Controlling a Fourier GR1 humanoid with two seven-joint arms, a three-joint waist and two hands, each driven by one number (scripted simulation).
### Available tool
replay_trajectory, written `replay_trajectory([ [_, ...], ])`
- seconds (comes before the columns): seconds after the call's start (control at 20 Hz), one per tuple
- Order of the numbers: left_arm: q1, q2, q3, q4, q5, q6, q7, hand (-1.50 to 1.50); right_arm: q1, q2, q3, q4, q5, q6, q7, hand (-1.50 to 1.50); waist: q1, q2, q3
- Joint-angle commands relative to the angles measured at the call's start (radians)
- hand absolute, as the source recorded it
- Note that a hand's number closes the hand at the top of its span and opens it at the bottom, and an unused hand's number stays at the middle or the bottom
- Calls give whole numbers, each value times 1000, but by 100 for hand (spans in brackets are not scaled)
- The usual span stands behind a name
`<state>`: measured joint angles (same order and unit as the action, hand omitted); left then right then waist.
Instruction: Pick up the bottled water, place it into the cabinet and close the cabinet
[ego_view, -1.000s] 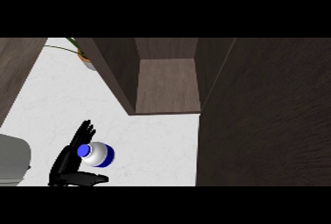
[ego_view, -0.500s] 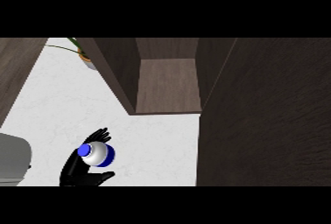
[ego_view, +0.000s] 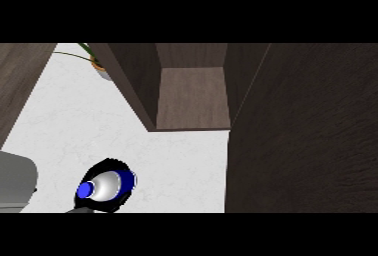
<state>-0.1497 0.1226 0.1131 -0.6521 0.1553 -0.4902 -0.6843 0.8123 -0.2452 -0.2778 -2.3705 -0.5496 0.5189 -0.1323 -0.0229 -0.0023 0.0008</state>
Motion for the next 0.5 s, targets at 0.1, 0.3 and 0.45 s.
replay_trajectory([
  [0.1, -38, 21, 29, -4, 43, -65, -45, 150, 92, 3, -54, -174, -146, 0, 38, -150, 2, 0, -3],
  [0.3, -72, 57, 142, 17, 125, 29, -41, 150, 68, 12, 10, -206, -99, -48, 50, -150, 8, 3, -4],
  [0.45, -76, 78, 159, 23, 119, 69, -85, 150, 70, 10, -7, -165, -110, -37, 36, -150, 9, 2, -3],
])
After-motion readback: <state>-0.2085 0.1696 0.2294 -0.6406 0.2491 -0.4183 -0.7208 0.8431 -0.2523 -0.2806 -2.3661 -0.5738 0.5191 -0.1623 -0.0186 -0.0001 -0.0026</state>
